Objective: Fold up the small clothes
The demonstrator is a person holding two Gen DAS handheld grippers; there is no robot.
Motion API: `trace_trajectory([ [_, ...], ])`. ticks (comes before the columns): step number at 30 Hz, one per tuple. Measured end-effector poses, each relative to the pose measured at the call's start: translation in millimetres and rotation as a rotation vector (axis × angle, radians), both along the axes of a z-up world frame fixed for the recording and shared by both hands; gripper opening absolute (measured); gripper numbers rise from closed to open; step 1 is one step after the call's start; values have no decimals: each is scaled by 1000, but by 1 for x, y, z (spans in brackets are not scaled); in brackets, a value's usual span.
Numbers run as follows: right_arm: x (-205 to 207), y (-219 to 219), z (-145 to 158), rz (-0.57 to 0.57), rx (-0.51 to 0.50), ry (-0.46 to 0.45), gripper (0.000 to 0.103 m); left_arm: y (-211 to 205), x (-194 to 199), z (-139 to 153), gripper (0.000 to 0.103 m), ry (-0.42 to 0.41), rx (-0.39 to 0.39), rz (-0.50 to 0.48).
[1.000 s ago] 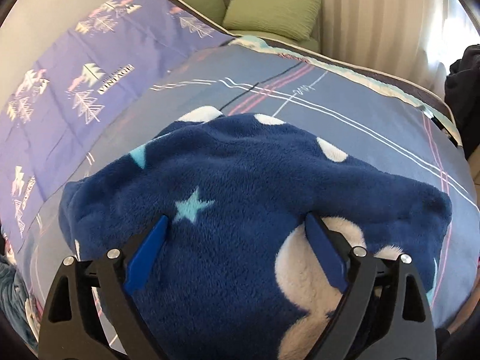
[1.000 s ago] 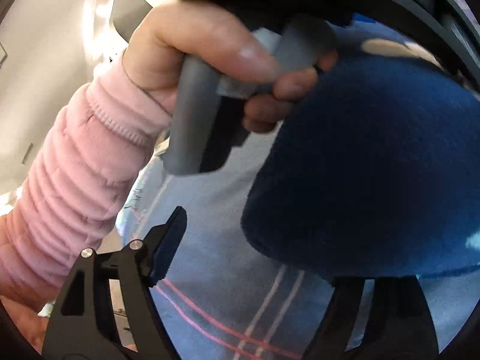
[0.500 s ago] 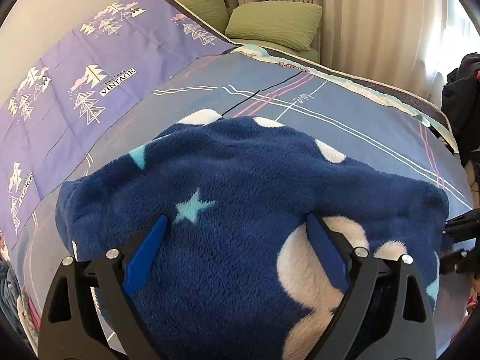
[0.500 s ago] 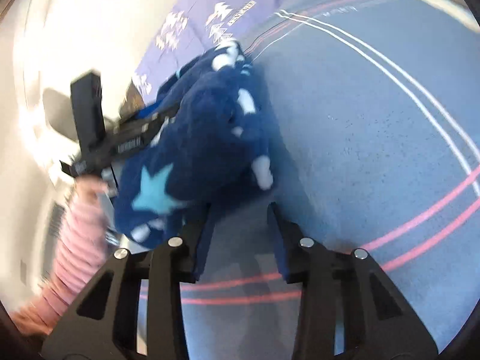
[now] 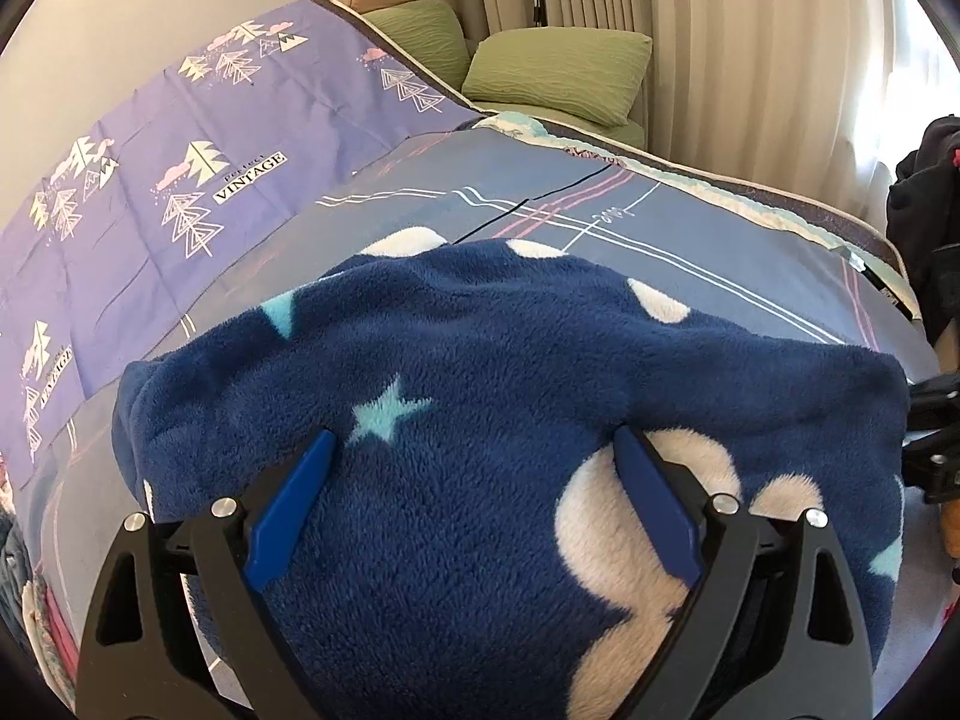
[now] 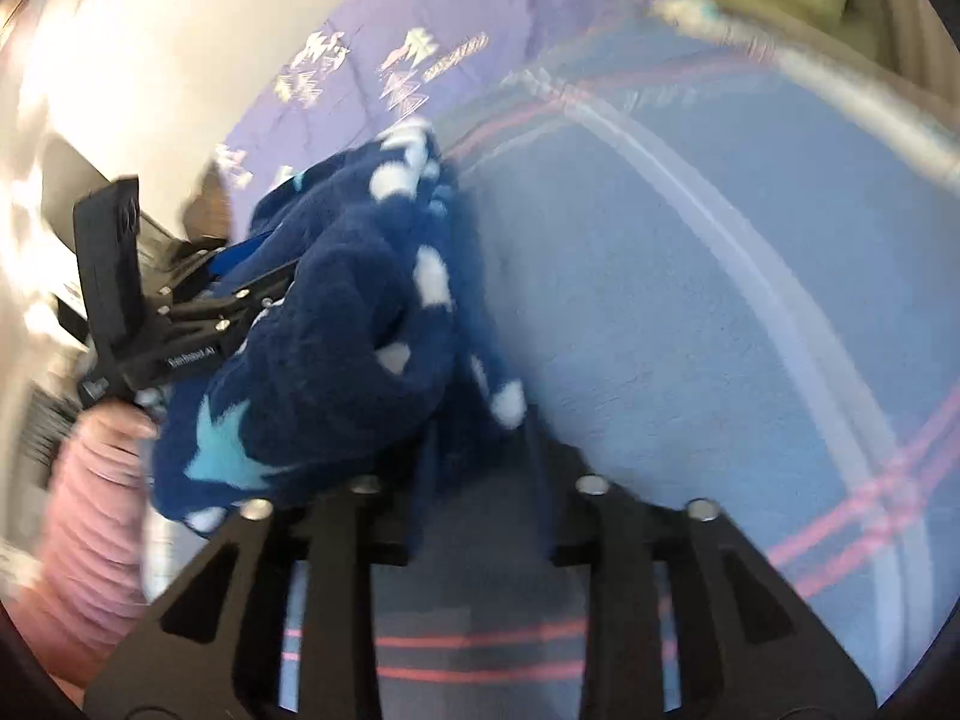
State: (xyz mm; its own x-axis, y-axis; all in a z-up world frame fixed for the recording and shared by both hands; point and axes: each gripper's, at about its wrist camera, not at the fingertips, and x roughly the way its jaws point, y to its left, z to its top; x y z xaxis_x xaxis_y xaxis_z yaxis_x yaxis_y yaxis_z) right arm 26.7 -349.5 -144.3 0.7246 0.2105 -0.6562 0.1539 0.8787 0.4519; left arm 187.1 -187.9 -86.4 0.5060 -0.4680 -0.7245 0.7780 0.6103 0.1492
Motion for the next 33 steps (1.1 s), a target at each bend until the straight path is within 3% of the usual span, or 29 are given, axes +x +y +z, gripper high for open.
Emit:
trace_trajectory([
  [2, -21, -5, 25, -78, -116, -53, 36, -1, -1, 0, 94, -6, 2, 1],
  [4, -47, -2, 50, -74, -108, -150, 34, -2, -1, 0, 94, -12, 6, 4],
  [8, -50, 24, 69, 146, -14, -270, 33, -3, -4, 0, 94, -14, 4, 7],
  [9, -43, 35, 66, 157, -64, -249, 34, -3, -4, 0, 94, -16, 3, 7],
  [11, -22, 38, 43, 70, -220, -129, 32, -2, -5, 0, 94, -20, -1, 11],
  [12, -6, 27, 18, 11, -262, -44, 63, -2, -5, -1, 94, -21, -3, 10],
  [13, 1, 15, 0, -7, -197, 1, 69, -3, -6, -1, 94, -25, 0, 8],
  [14, 0, -8, -14, -40, 11, -4, 68, -5, -9, -2, 94, -44, 13, 5],
  [16, -16, -19, -4, -46, 103, -34, 55, -4, -8, -2, 94, -40, 12, 13],
  [21, -45, 0, 42, 0, -13, -152, 44, 1, -7, 12, 94, -21, -7, 35],
  [25, -53, 40, 70, 172, -35, -258, 42, 30, -28, 39, 93, -60, -131, 40],
  [28, -61, 81, 70, 325, -41, -294, 42, 56, -42, 44, 92, -86, -166, 60],
  [31, -41, 116, 69, 393, -106, -281, 42, 71, -37, 32, 92, -94, -132, 112],
  [33, -20, 131, 52, 390, -155, -189, 39, 74, -29, 14, 95, -56, -127, 120],
])
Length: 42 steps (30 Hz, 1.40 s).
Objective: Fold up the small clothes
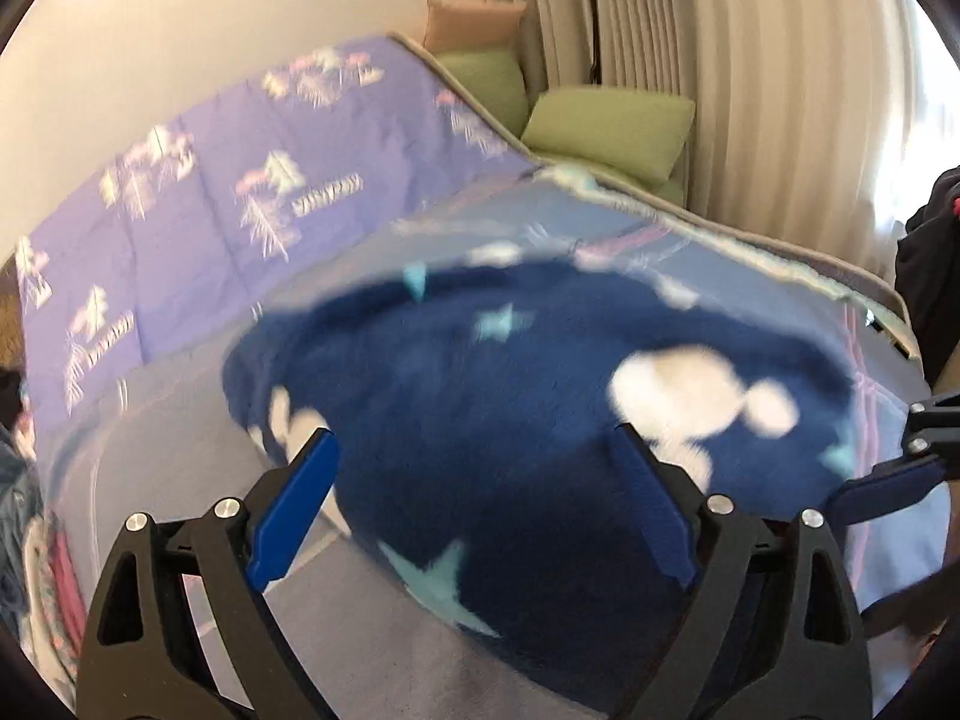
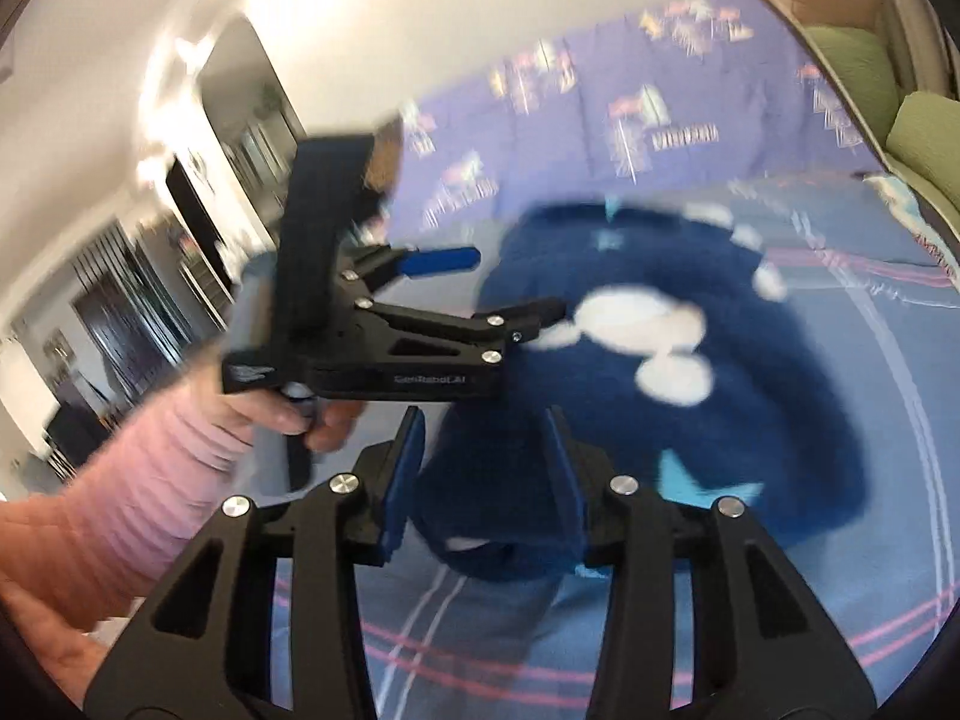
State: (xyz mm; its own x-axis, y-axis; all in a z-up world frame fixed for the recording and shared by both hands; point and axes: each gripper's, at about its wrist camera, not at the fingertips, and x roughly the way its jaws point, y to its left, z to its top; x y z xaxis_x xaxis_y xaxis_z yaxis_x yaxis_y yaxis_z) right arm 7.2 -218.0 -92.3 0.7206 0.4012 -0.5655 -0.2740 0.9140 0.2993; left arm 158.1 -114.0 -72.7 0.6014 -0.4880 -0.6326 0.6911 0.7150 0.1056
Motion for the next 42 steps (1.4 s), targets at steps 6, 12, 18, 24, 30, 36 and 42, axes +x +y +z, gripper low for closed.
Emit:
trace_trajectory([
  [6, 20, 8, -44, -75, -37, 132, 38, -2, 7, -31, 102, 25, 12, 19],
  [12, 2, -17, -6, -68, 52, 115, 46, 15, 12, -5, 97, 82, -85, 14],
  [18, 2, -59, 16, -313, -70, 1, 52, 13, 10, 36, 67, -97, -116, 22],
  [24, 36, -63, -43, -325, -112, 111, 51, -7, 87, -30, 57, 71, -55, 124],
  [30, 5, -93, -20, -309, 90, 109, 79, -12, 68, -7, 56, -11, 16, 137],
  [36, -40, -143, -46, -339, 550, 288, 86, 10, 73, -3, 79, 17, -55, 178],
  [42, -6, -132, -80, -367, 686, 419, 99, 23, 98, -25, 102, 151, -156, 270],
])
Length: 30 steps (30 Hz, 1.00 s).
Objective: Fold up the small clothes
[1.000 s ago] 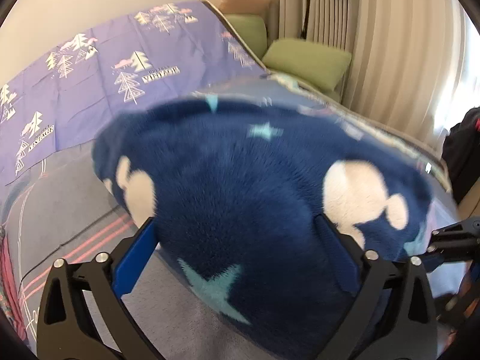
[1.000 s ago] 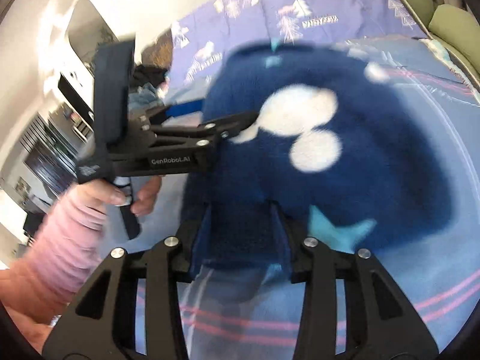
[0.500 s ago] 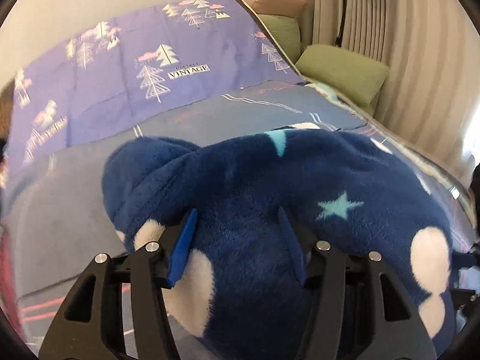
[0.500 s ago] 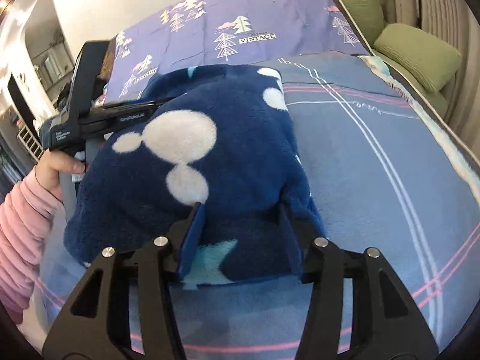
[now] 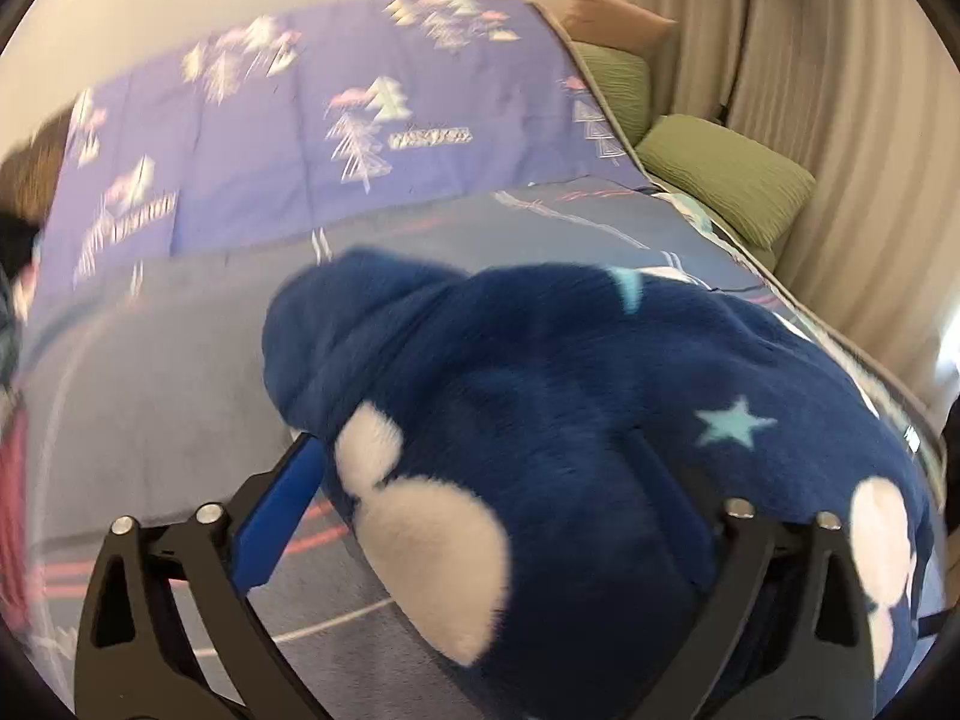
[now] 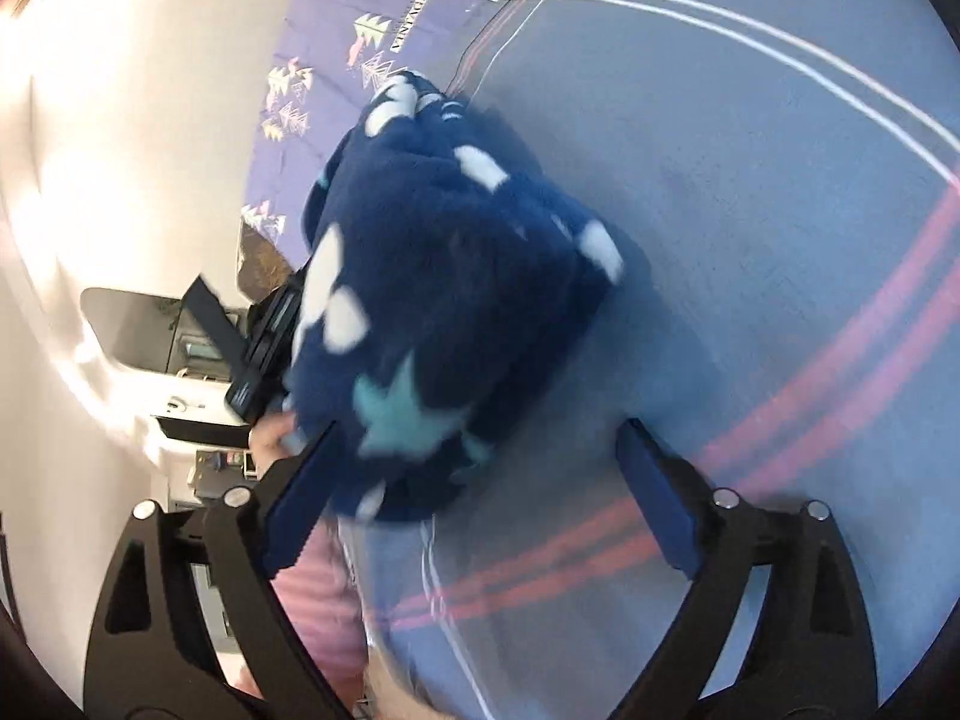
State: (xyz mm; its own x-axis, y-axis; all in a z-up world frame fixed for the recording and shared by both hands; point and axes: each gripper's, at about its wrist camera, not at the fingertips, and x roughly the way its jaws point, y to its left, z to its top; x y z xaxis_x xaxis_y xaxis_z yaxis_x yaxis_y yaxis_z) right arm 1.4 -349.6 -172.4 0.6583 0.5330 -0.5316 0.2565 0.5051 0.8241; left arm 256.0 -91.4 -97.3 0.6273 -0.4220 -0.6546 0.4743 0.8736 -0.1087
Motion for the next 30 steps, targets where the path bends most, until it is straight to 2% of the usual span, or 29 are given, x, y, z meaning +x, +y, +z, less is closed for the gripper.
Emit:
trace_trajectory([
  [3, 32, 8, 1, 5, 28, -16, 101, 6, 9, -7, 102, 72, -70, -12],
  [6, 56, 19, 3, -28, -19, 19, 101, 12, 17, -15, 102, 137, -147, -26],
  [9, 57, 24, 6, -61, -49, 0, 101, 18, 23, -19, 102, 178, -220, -55],
  [15, 47, 23, 0, -95, -68, -61, 93, 25, 43, -23, 102, 290, -365, -82],
  [17, 47, 25, -1, -96, -95, -70, 92, 38, 49, -21, 102, 352, -468, -52],
  [19, 46, 24, -2, -92, -107, -72, 92, 54, 50, -22, 102, 374, -544, -43],
  [20, 46, 23, -3, -90, -107, -69, 92, 57, 51, -23, 102, 370, -535, -40],
  [22, 48, 23, -3, -88, -103, -61, 93, 59, 58, -36, 102, 380, -433, 8],
  [23, 50, 24, -3, -83, -103, -60, 94, 60, 62, -43, 102, 407, -447, -5],
  [24, 52, 24, -3, -79, -107, -58, 94, 64, 67, -53, 102, 454, -519, -27],
  [26, 53, 24, -3, -76, -114, -62, 94, 66, 72, -56, 102, 461, -585, -29],
  [30, 58, 24, -2, -80, -133, -69, 95, 35, 89, -55, 102, 461, -599, -76],
])
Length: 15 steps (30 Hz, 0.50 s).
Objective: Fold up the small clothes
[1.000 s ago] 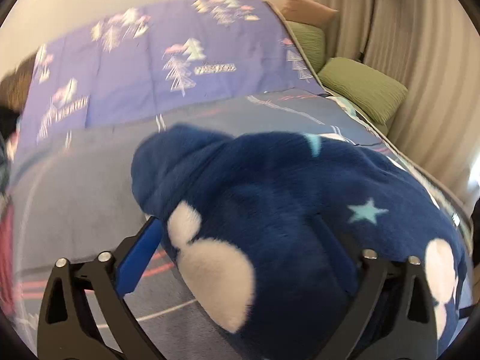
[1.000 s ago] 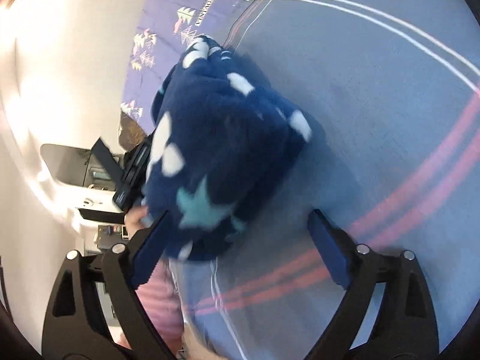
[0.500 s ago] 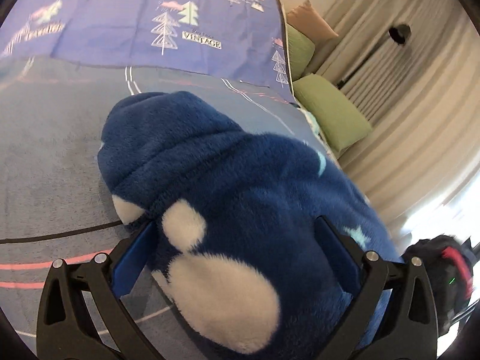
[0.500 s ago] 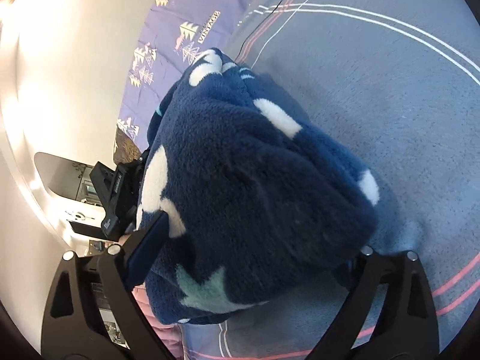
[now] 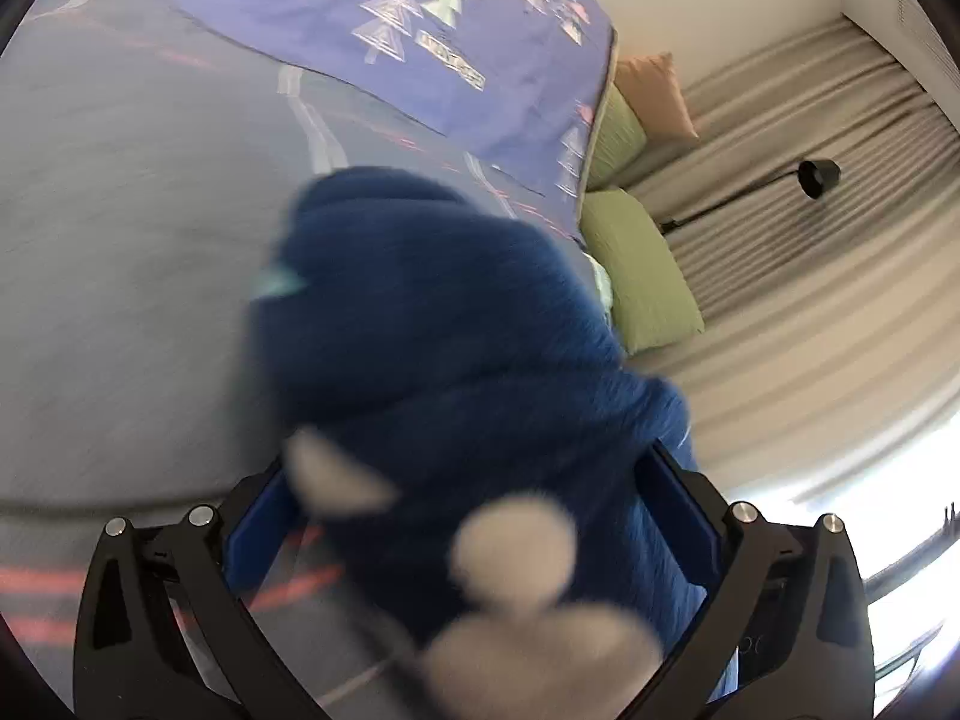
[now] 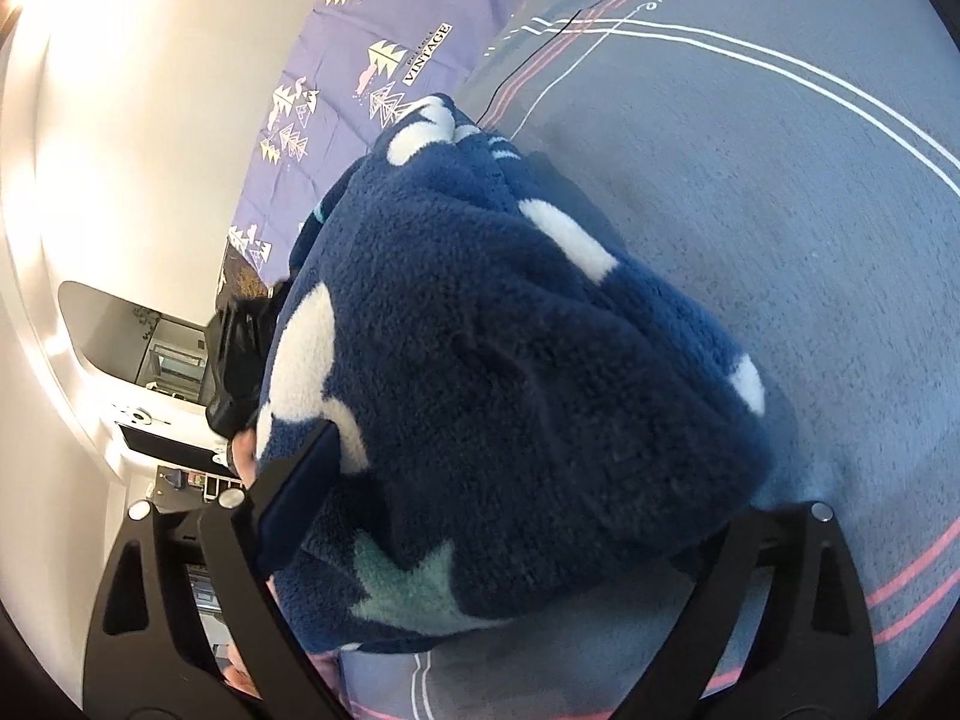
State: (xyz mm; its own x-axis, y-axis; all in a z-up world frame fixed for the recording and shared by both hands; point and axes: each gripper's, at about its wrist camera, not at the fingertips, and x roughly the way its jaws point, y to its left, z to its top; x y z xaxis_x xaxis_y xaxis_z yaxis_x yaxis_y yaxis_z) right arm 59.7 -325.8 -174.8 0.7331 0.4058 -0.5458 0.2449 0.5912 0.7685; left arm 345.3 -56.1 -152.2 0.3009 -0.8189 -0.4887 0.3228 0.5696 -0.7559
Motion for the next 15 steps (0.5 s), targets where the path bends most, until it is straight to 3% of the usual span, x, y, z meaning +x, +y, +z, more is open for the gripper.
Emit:
trace_trajectory([
  [2, 4, -1, 1, -21, -8, -4, 93, -17, 8, 2, 102, -39, 11, -3],
  [3, 6, -2, 3, -32, -24, -13, 82, -27, 9, 4, 93, -66, 25, 6],
  [4, 9, -1, 5, -34, -47, -25, 70, -31, 9, 6, 75, -77, 27, 3],
  [7, 15, -1, 24, -4, -146, -48, 53, -28, 2, 29, 56, -156, -1, -2],
  [10, 42, 7, 69, 70, -361, -87, 47, -19, -1, 62, 55, -239, -5, 7],
  [15, 130, 3, 142, 196, -430, -223, 47, -5, 20, 146, 55, -400, 71, 98],
])
